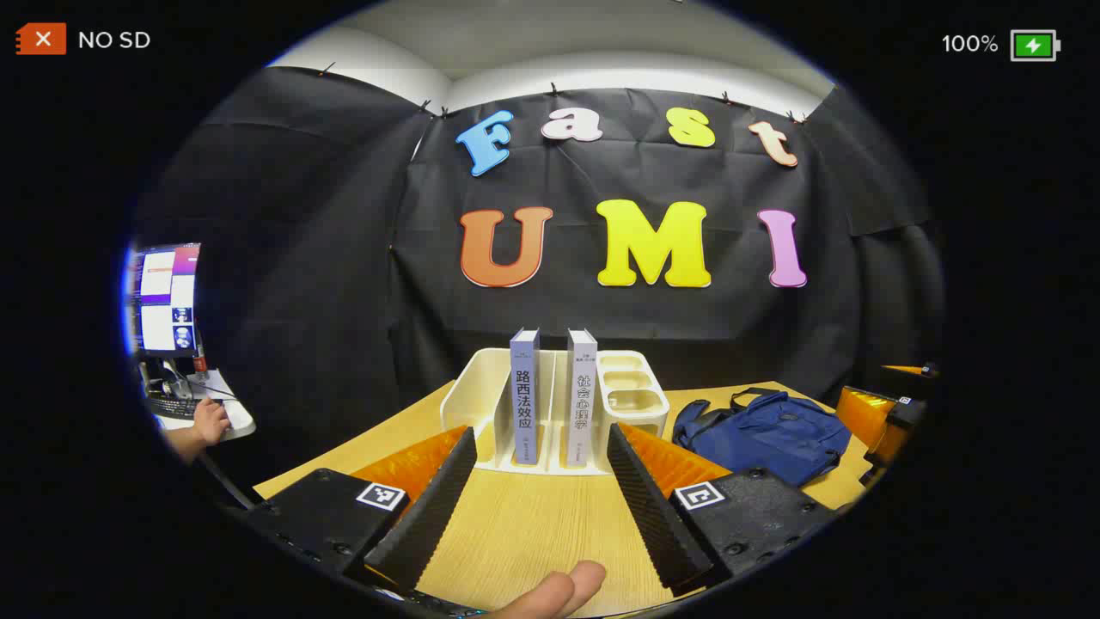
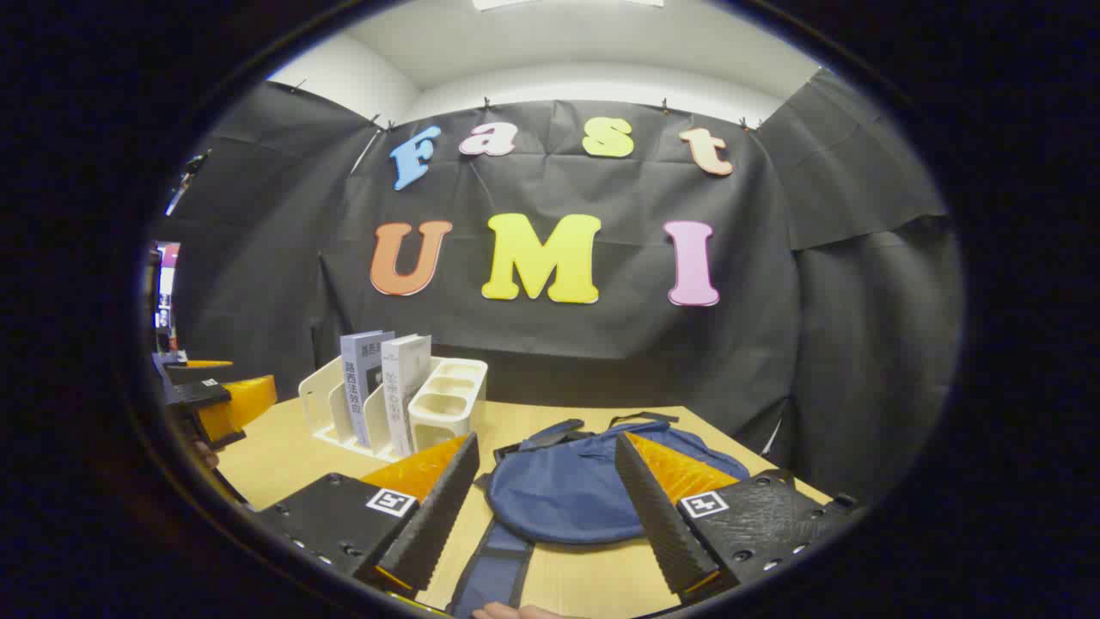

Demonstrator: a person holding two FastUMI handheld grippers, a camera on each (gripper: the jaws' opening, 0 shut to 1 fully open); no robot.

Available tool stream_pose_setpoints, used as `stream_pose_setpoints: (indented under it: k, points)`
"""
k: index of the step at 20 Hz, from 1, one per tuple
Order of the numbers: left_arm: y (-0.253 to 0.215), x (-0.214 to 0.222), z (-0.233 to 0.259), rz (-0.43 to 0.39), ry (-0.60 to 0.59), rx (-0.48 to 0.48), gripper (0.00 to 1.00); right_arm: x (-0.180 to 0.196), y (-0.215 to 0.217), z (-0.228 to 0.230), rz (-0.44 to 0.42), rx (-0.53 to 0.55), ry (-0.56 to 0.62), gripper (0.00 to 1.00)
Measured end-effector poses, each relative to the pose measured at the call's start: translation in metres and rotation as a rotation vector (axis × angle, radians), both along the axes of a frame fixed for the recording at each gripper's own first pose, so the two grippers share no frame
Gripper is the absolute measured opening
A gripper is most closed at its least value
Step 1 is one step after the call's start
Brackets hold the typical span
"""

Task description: Open the schoolbag, grab two books from the bookshelf and put them into the schoolbag.

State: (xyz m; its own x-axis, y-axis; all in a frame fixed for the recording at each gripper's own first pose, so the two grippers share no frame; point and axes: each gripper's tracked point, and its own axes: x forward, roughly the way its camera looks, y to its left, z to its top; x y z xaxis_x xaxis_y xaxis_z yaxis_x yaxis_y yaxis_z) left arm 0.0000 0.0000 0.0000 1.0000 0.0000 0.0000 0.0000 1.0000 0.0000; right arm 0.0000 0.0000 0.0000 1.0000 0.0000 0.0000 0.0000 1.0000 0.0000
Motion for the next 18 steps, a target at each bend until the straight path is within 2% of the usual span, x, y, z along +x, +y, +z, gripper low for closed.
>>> stream_pose_setpoints:
  k: [2, 5, 7, 8, 18]
  points:
    - [-0.003, -0.001, 0.011, -0.006, -0.034, 0.021, 0.98, 0.006, 0.007, 0.002, 0.016, -0.02, 0.009, 0.98]
    - [-0.005, 0.001, 0.012, -0.019, -0.045, 0.038, 0.98, 0.013, 0.001, 0.007, -0.016, -0.104, -0.003, 0.94]
    - [-0.007, 0.004, 0.009, -0.017, -0.033, 0.027, 0.98, 0.017, 0.001, 0.004, -0.016, -0.096, 0.011, 0.98]
    - [-0.01, 0.005, 0.008, -0.025, -0.028, 0.023, 0.98, 0.016, 0.0, 0.004, -0.017, -0.087, 0.01, 0.95]
    - [-0.005, 0.009, 0.008, -0.033, -0.042, 0.047, 0.98, 0.024, 0.017, 0.01, 0.012, -0.051, -0.014, 0.95]
